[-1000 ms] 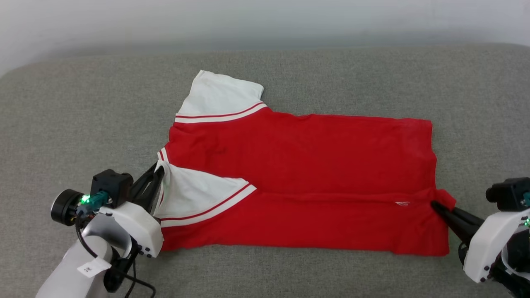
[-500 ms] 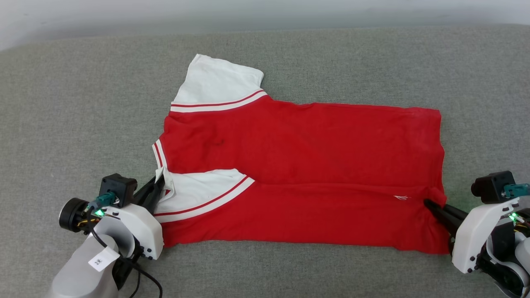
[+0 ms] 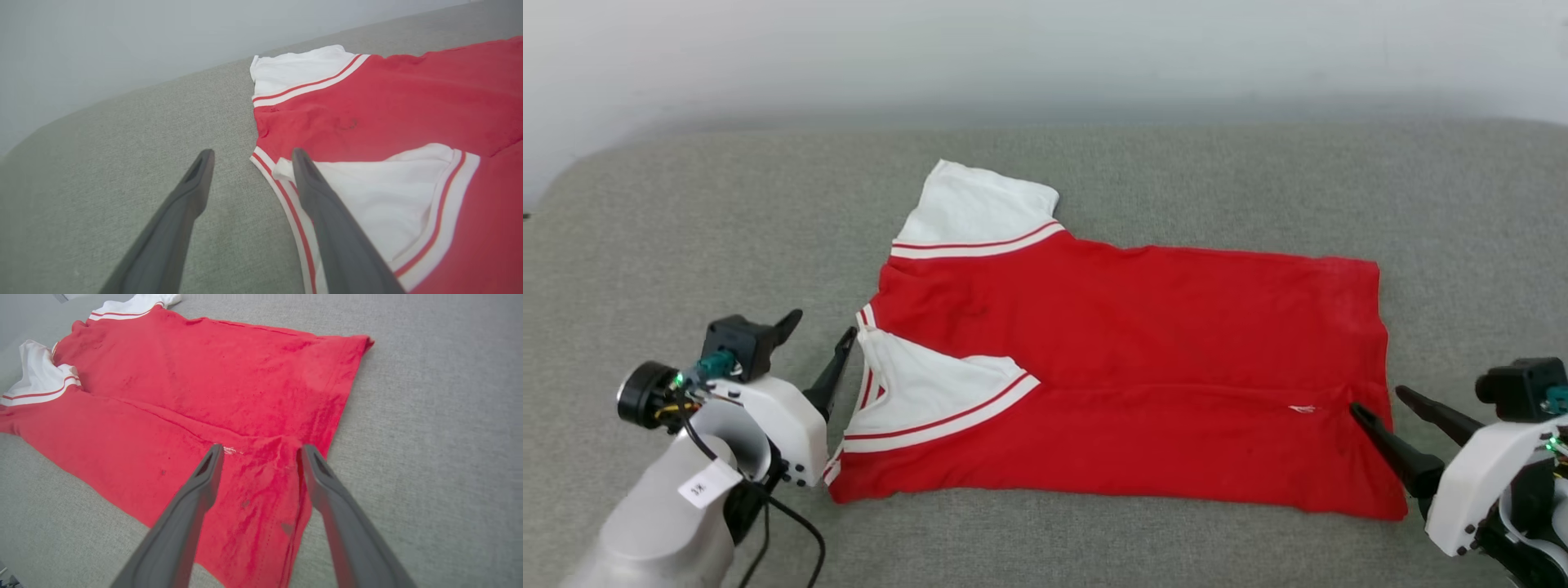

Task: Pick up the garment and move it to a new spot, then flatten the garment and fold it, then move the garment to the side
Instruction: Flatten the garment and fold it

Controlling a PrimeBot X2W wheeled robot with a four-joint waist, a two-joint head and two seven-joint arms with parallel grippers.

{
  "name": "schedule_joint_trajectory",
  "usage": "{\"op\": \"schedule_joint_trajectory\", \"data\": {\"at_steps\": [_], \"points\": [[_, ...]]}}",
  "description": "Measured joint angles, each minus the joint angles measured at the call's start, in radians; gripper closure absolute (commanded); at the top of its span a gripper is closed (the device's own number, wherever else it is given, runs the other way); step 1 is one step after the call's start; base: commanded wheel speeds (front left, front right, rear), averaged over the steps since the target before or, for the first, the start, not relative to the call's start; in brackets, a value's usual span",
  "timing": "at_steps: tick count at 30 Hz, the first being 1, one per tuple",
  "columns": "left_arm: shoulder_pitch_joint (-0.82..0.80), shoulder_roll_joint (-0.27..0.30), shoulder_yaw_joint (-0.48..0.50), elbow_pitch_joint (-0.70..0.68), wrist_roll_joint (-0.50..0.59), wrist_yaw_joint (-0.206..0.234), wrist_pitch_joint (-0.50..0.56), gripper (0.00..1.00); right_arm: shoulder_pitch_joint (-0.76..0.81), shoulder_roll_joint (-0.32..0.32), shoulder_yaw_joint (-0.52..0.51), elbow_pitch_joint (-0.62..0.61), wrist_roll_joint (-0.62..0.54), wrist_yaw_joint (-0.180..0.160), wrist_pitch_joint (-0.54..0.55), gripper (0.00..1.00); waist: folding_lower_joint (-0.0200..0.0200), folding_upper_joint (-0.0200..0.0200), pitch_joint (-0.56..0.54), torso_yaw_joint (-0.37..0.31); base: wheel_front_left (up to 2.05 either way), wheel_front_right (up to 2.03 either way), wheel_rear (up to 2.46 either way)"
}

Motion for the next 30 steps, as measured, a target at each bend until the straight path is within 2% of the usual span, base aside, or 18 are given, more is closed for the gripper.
{"op": "schedule_joint_trajectory", "data": {"at_steps": [5, 14, 19, 24, 30], "points": [[-0.033, 0.062, -0.072, -0.091, -0.060, 0.000, 0.116, 0.00, 0.034, -0.018, -0.030, -0.043, -0.002, 0.000, 0.002, 0.00, -0.0001, 0.0000, -0.040, 0.017, 0.00, 0.00, 0.00], [-0.117, 0.185, -0.212, -0.289, -0.266, 0.000, 0.554, 0.00, 0.073, -0.005, -0.090, -0.086, -0.030, 0.000, 0.030, 0.00, 0.0000, 0.0000, -0.058, 0.038, 0.00, 0.00, 0.00], [-0.149, 0.206, -0.250, -0.342, -0.404, 0.000, 0.773, 0.00, 0.090, 0.018, -0.116, -0.098, -0.053, 0.000, 0.043, 0.00, -0.0001, 0.0001, -0.054, 0.040, 0.00, 0.00, 0.00], [-0.155, 0.217, -0.281, -0.329, -0.489, 0.000, 0.928, 0.00, 0.093, 0.039, -0.131, -0.113, -0.065, 0.000, 0.060, 0.00, 0.0000, 0.0000, -0.049, 0.028, 0.00, 0.00, 0.00], [-0.139, 0.213, -0.313, -0.287, -0.526, 0.000, 0.994, 0.00, 0.095, 0.053, -0.147, -0.120, -0.067, 0.000, 0.078, 0.00, 0.0000, 0.0000, -0.036, 0.010, 0.00, 0.00, 0.00]]}}
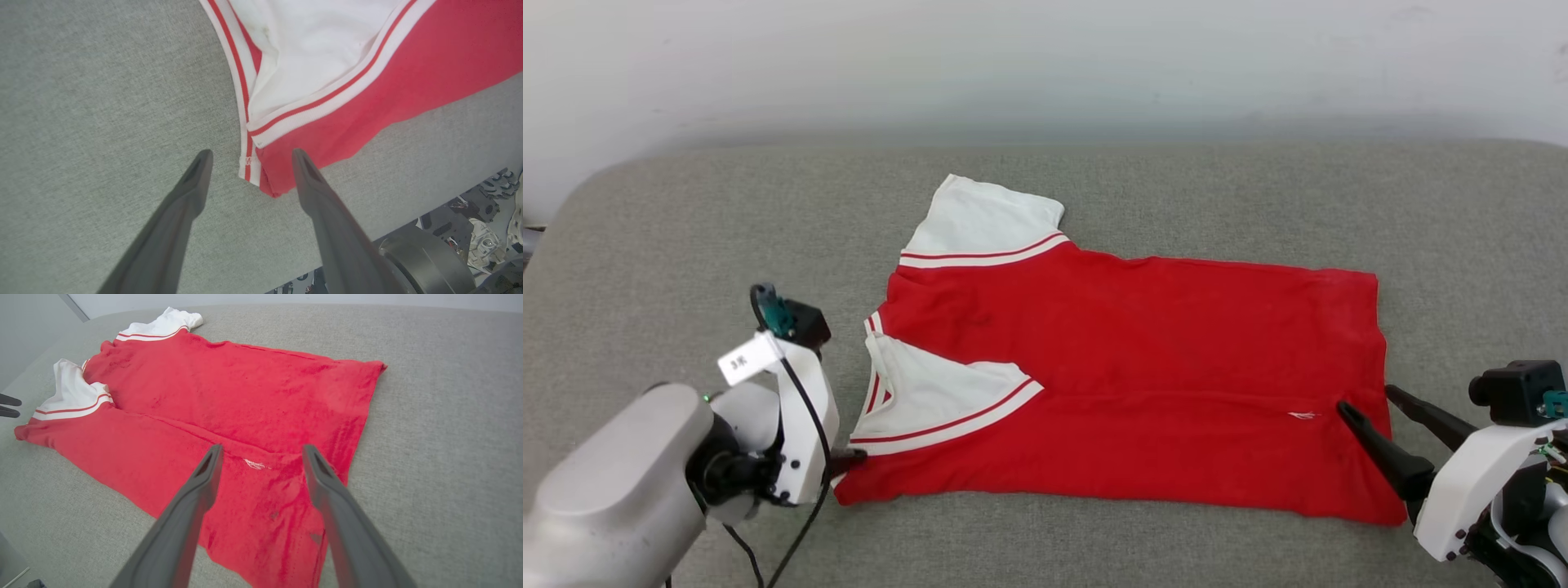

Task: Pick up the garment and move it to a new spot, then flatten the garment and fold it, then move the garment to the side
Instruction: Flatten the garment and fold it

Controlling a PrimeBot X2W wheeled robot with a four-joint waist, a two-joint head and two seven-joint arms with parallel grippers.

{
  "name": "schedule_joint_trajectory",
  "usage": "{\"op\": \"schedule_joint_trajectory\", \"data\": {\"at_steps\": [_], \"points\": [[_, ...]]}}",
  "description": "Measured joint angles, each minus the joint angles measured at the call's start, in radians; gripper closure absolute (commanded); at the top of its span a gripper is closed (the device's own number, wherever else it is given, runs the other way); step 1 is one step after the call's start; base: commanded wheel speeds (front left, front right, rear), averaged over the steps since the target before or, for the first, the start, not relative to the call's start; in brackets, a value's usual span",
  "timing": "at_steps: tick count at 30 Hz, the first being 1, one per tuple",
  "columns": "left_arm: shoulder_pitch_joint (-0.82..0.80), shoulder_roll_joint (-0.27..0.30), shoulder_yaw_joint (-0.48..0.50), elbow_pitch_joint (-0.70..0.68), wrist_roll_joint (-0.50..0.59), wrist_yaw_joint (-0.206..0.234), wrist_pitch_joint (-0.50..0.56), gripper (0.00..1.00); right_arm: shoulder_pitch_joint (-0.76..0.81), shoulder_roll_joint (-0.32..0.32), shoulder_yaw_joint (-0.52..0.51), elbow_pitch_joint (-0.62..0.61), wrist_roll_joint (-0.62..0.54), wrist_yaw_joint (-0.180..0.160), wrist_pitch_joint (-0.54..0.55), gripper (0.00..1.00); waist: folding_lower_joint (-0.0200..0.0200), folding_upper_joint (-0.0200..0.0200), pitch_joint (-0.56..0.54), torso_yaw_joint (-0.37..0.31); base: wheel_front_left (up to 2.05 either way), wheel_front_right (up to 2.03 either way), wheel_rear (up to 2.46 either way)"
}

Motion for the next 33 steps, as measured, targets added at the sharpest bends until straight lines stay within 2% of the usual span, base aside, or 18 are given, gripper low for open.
{"op": "schedule_joint_trajectory", "data": {"at_steps": [11, 12, 13, 14, 15, 19, 24, 28, 33], "points": [[0.035, -0.052, -0.059, 0.088, 0.024, 0.000, -0.055, 0.00, -0.011, 0.015, -0.002, 0.003, -0.006, 0.000, 0.011, 0.00, 0.0000, 0.0000, 0.041, -0.016, 0.00, 0.00, 0.00], [0.035, -0.055, -0.065, 0.088, 0.027, 0.000, -0.072, 0.55, -0.013, 0.015, -0.002, 0.003, -0.006, 0.000, 0.011, 0.00, 0.0000, 0.0000, 0.042, -0.016, 0.00, 0.00, 0.00], [0.035, -0.055, -0.065, 0.093, 0.030, 0.000, -0.096, 0.96, -0.013, 0.014, -0.002, 0.003, -0.006, 0.000, 0.011, 0.00, 0.0000, 0.0000, 0.043, -0.017, 0.00, 0.00, 0.00], [0.035, -0.057, -0.069, 0.099, 0.030, 0.000, -0.110, 0.96, -0.013, 0.013, -0.002, 0.003, -0.006, 0.000, 0.011, 0.00, 0.0000, 0.0000, 0.043, -0.017, 0.00, 0.00, 0.00], [0.037, -0.058, -0.075, 0.101, 0.030, 0.000, -0.120, 1.00, -0.015, 0.011, -0.003, 0.003, -0.006, 0.000, 0.011, 0.00, 0.0000, 0.0000, 0.041, -0.017, 0.00, 0.00, 0.00], [0.053, -0.059, -0.070, 0.112, 0.013, 0.000, -0.196, 1.00, -0.030, -0.014, -0.008, -0.011, -0.019, 0.000, 0.016, 0.00, 0.0000, 0.0000, 0.028, -0.018, 0.00, 0.00, 0.00], [0.058, -0.038, -0.054, 0.112, -0.003, 0.000, -0.263, 1.00, -0.055, -0.081, -0.009, -0.056, -0.026, 0.000, 0.087, 0.00, 0.0000, 0.0000, 0.008, -0.019, 0.00, 0.00, 0.00], [0.061, -0.016, -0.039, 0.071, -0.018, 0.000, -0.309, 1.00, -0.079, -0.149, -0.016, -0.105, -0.011, 0.000, 0.201, 0.00, 0.0000, 0.0000, -0.007, -0.016, 0.00, 0.00, 0.00], [0.072, 0.013, -0.037, 0.009, -0.005, 0.000, -0.338, 1.00, -0.088, -0.215, -0.034, -0.134, 0.033, 0.000, 0.411, 0.00, 0.0000, 0.0000, -0.014, -0.007, 0.00, 0.00, 0.00]]}}
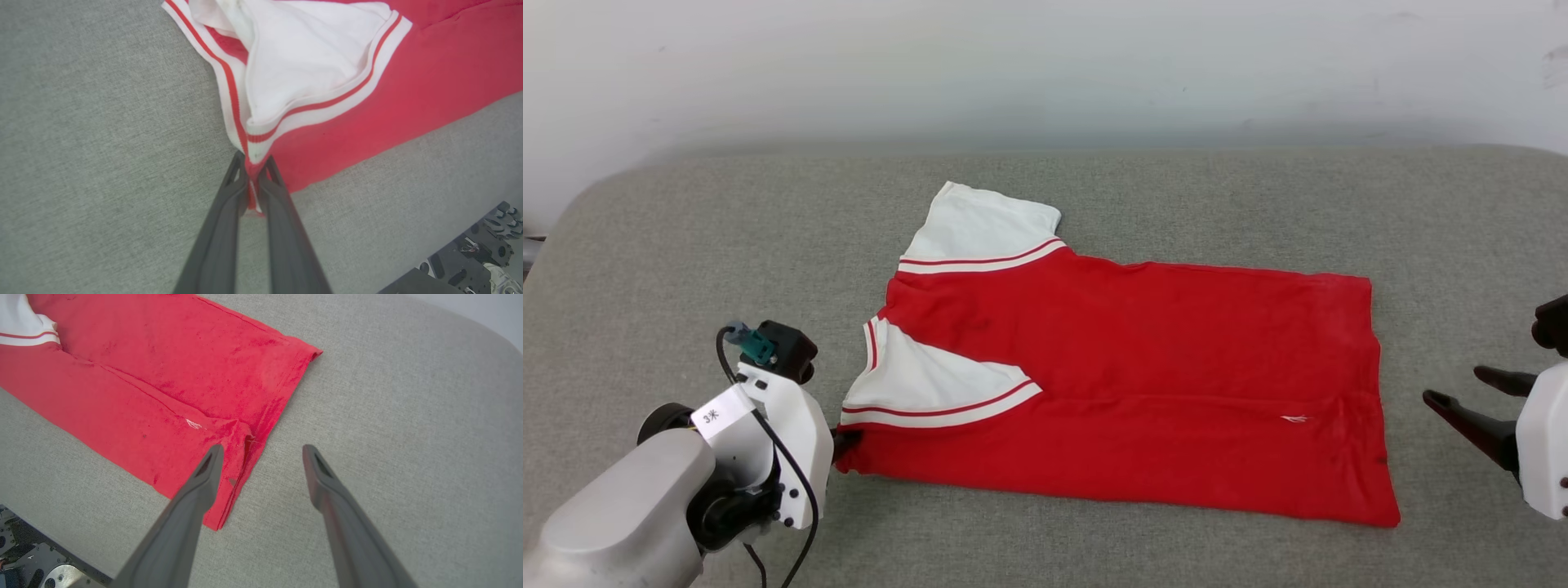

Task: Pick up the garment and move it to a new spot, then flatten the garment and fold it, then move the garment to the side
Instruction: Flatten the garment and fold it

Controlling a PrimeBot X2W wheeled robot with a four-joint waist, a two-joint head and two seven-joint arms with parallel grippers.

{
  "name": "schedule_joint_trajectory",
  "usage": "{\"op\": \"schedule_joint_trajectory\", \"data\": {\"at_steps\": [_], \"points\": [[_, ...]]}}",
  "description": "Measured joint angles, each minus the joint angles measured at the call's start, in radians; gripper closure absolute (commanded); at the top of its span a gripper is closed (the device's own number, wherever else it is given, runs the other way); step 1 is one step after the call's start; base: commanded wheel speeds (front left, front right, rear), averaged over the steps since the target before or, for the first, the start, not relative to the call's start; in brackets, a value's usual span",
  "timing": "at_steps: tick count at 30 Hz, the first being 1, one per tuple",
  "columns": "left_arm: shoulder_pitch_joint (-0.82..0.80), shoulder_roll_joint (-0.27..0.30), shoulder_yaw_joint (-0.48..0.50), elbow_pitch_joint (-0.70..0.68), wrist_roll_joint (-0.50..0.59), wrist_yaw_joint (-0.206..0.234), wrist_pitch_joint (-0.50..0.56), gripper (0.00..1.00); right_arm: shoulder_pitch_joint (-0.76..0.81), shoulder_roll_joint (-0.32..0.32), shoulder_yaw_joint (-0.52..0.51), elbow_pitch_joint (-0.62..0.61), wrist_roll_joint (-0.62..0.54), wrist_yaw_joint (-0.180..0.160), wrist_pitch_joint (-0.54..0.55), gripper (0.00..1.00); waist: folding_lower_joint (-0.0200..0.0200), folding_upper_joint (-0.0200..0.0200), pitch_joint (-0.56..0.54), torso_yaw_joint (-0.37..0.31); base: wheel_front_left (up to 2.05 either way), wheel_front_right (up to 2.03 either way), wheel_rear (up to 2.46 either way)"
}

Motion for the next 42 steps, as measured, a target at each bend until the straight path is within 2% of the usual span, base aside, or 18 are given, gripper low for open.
{"op": "schedule_joint_trajectory", "data": {"at_steps": [5, 8, 10, 18, 25, 27, 34, 42], "points": [[0.008, 0.016, 0.000, -0.059, 0.011, 0.018, -0.010, 1.00, 0.012, -0.005, -0.030, -0.007, 0.016, 0.000, 0.143, 0.00, 0.0000, 0.0000, 0.008, 0.011, 0.00, 0.00, 0.00], [0.012, 0.019, -0.004, -0.088, 0.023, 0.032, -0.014, 1.00, 0.038, 0.028, -0.039, 0.012, 0.013, 0.000, 0.178, 0.00, 0.0000, 0.0000, 0.016, 0.019, 0.00, 0.00, 0.00], [0.018, 0.020, -0.009, -0.108, 0.026, 0.040, -0.016, 1.00, 0.063, 0.072, -0.041, 0.042, 0.002, 0.000, 0.193, 0.00, 0.0000, 0.0000, 0.025, 0.026, 0.00, 0.00, 0.00], [0.018, 0.024, -0.013, -0.132, 0.041, 0.050, -0.017, 1.00, 0.068, 0.186, -0.025, 0.161, -0.035, 0.000, 0.173, 0.00, 0.0000, 0.0000, 0.060, 0.036, 0.00, 0.00, 0.00], [0.017, 0.019, -0.019, -0.127, 0.043, 0.050, -0.021, 1.00, 0.049, 0.226, 0.031, 0.253, -0.050, 0.000, 0.120, 0.00, 0.0000, 0.0000, 0.080, 0.043, 0.00, 0.00, 0.00], [0.018, 0.016, -0.019, -0.121, 0.042, 0.050, -0.026, 1.00, 0.042, 0.226, 0.045, 0.263, -0.050, 0.000, 0.088, 1.00, 0.0000, -0.0001, 0.080, 0.042, 0.00, 0.00, 0.00], [0.047, 0.018, -0.024, -0.104, 0.029, 0.043, -0.042, 1.00, 0.034, 0.197, 0.083, 0.254, -0.041, 0.000, -0.010, 1.00, 0.0000, 0.0000, 0.041, 0.035, 0.00, 0.00, 0.00], [0.108, 0.069, -0.037, -0.179, 0.018, 0.041, -0.044, 1.00, 0.100, 0.129, 0.066, 0.169, -0.002, 0.000, -0.057, 1.00, 0.0000, 0.0000, -0.019, 0.026, 0.00, 0.00, 0.00]]}}
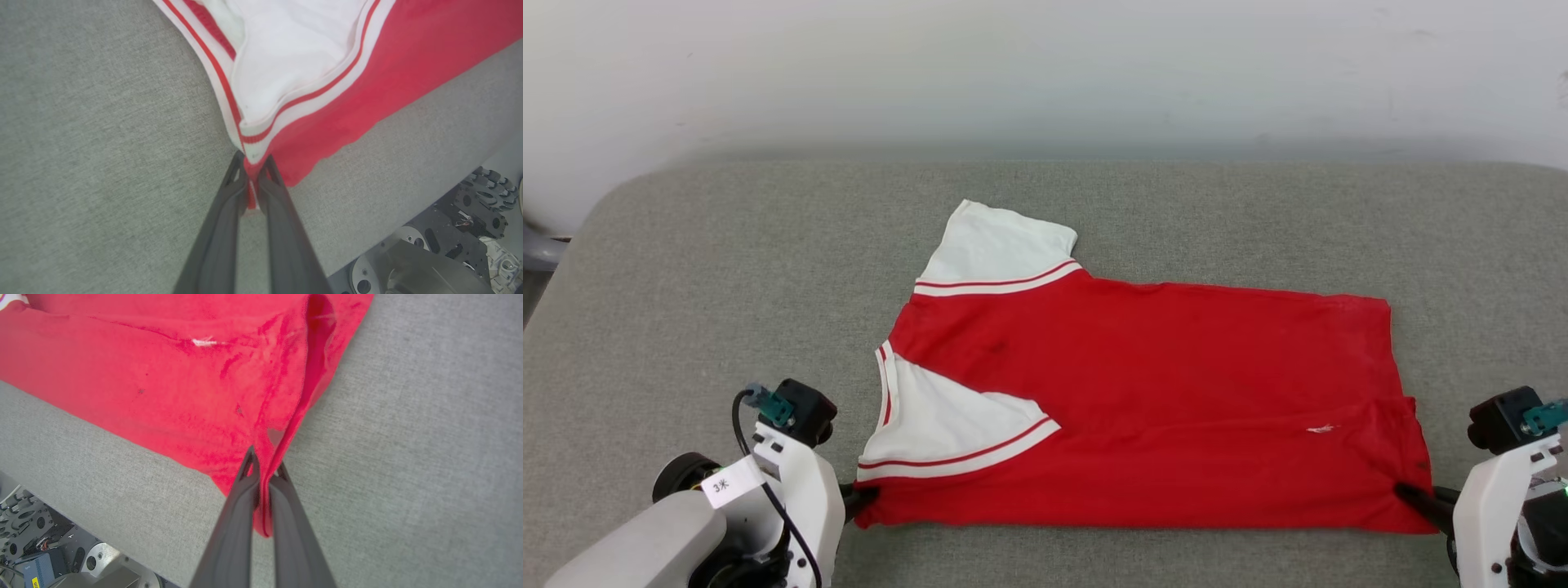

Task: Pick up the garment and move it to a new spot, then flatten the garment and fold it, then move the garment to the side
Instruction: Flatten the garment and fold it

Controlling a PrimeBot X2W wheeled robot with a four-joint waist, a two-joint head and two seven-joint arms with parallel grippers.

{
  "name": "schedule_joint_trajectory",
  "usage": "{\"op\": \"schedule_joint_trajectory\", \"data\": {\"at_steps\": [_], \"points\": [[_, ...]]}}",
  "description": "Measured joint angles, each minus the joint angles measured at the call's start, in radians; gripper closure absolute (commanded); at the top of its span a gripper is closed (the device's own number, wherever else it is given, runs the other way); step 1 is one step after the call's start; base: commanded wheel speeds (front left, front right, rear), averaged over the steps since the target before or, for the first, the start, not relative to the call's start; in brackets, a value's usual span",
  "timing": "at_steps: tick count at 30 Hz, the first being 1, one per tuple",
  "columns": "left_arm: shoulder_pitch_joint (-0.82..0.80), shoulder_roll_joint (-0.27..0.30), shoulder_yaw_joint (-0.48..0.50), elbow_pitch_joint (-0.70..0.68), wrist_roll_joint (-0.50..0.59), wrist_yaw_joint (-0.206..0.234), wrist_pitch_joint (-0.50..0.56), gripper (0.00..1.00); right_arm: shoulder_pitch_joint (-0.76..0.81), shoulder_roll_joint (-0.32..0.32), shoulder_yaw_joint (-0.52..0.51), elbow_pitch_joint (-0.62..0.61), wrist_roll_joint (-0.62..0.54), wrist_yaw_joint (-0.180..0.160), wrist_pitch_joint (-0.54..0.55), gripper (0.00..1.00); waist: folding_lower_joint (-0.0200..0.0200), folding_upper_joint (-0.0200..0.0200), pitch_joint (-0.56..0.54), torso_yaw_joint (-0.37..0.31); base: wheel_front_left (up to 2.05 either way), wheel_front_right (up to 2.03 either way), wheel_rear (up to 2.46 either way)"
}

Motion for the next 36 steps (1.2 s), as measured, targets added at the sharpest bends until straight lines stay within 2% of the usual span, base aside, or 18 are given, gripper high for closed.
{"op": "schedule_joint_trajectory", "data": {"at_steps": [8, 12, 17, 18, 19, 20, 23, 28, 36], "points": [[0.069, 0.035, -0.012, -0.057, -0.021, 0.038, 0.000, 1.00, 0.082, -0.025, -0.052, -0.046, 0.015, 0.000, 0.017, 1.00, 0.0000, 0.0000, -0.011, -0.005, 0.00, 0.00, 0.00], [0.081, 0.027, -0.016, -0.047, -0.020, 0.048, -0.004, 1.00, 0.086, 0.001, -0.064, -0.033, 0.007, 0.000, 0.034, 1.00, 0.0000, 0.0000, 0.006, -0.007, 0.00, 0.00, 0.00], [0.080, -0.011, -0.023, 0.015, -0.017, 0.043, -0.017, 1.00, 0.085, 0.048, -0.063, 0.036, -0.023, 0.000, 0.032, 1.00, 0.0000, 0.0000, 0.027, -0.002, 0.00, 0.00, 0.00], [0.080, -0.016, -0.024, 0.026, -0.014, 0.042, -0.018, 1.00, 0.084, 0.055, -0.066, 0.045, -0.025, 0.000, 0.023, 0.95, 0.0000, 0.0000, 0.026, -0.001, 0.00, 0.00, 0.00], [0.079, -0.019, -0.025, 0.032, -0.007, 0.042, -0.031, 0.31, 0.084, 0.061, -0.069, 0.049, -0.025, 0.000, 0.009, 0.56, 0.0000, 0.0000, 0.023, 0.000, 0.00, 0.00, 0.00], [0.078, -0.020, -0.023, 0.038, -0.002, 0.042, -0.044, 0.00, 0.084, 0.069, -0.078, 0.051, -0.023, 0.000, -0.007, 0.00, 0.0000, 0.0000, 0.019, 0.001, 0.00, 0.00, 0.00], [0.077, -0.007, -0.020, 0.042, 0.007, 0.037, -0.062, 0.00, 0.085, 0.074, -0.093, 0.040, -0.032, 0.000, -0.049, 0.00, 0.0000, 0.0000, 0.000, 0.001, 0.00, 0.00, 0.00], [0.061, 0.031, 0.014, 0.007, 0.015, 0.046, -0.107, 0.00, 0.086, 0.091, -0.169, -0.004, -0.084, 0.000, -0.193, 0.00, 0.0000, 0.0000, -0.035, -0.006, 0.00, 0.00, 0.00], [-0.074, 0.041, 0.086, -0.030, 0.101, 0.098, -0.212, 0.00, 0.107, 0.222, -0.368, -0.076, -0.252, 0.000, -0.419, 0.00, 0.0000, 0.0000, -0.037, -0.027, 0.00, 0.00, 0.00]]}}
